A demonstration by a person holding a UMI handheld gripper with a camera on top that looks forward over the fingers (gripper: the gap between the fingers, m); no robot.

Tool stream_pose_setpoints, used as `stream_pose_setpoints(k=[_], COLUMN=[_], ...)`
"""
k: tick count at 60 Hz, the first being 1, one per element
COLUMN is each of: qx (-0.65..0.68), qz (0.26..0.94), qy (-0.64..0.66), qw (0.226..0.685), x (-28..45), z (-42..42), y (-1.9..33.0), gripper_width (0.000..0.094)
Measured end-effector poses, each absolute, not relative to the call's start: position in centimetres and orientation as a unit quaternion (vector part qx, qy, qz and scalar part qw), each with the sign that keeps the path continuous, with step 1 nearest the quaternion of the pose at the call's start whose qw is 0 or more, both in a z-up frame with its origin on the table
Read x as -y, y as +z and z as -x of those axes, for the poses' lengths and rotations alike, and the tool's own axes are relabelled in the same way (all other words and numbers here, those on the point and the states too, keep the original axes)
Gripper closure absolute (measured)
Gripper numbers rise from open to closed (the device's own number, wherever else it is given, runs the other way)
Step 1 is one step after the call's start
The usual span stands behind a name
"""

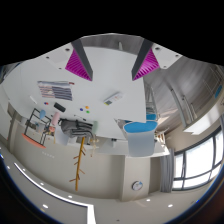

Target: Fold towel

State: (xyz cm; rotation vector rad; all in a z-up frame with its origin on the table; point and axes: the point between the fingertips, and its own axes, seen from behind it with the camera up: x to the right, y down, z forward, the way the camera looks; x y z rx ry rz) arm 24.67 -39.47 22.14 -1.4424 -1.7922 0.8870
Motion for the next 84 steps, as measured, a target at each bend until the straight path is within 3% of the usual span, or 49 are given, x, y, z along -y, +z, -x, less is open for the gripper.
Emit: stream_pose_setpoints(k=[11,27,47,74,84], qx=[0.667,0.643,0.620,0.629,0.634], qz=[0.582,0.600,0.639,0.627,0.637], qy=[0.319,0.281,0.265,0.265,0.263], qw=[0.338,0.384,0.370,0.376,0.352], x=[33.9,24.3,17.3,11.1,9.6], z=[-23.3,-21.3,-15.7,2.2,8.4], y=[20.6,18.8,12.9,3.6,-0.4], gripper_width=[0.0087,0.0086,0.0091,0.0091,0.0132])
